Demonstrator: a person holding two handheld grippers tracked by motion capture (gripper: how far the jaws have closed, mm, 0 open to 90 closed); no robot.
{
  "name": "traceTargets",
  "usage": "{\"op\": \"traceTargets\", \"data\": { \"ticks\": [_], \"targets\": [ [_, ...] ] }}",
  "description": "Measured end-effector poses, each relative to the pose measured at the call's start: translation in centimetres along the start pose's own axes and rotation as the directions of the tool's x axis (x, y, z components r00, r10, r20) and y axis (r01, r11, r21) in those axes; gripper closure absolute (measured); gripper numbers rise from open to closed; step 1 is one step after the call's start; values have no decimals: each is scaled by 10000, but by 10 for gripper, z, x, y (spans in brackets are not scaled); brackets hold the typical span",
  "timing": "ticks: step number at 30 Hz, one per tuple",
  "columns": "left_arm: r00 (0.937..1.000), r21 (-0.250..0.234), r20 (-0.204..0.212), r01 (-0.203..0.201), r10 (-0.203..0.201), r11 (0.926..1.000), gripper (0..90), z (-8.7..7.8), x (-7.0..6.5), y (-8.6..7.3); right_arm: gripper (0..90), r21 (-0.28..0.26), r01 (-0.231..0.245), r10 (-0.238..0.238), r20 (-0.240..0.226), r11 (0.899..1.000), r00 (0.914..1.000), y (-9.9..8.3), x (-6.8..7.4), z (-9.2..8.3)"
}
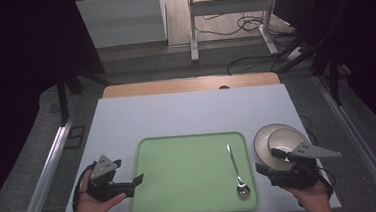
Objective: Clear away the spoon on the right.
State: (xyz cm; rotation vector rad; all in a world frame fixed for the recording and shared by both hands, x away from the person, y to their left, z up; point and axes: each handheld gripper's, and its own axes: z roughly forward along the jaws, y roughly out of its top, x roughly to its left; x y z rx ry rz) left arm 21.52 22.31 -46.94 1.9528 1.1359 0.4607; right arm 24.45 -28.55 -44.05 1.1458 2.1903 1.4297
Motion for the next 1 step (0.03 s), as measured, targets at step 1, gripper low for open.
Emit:
{"op": "traceTargets", "data": {
  "ticks": [1],
  "targets": [
    [10000, 0, 0, 0, 0, 10000, 95, 0, 0, 0, 180, -16, 7, -7, 0, 10000, 10000, 0, 0, 0]
  ]
}}
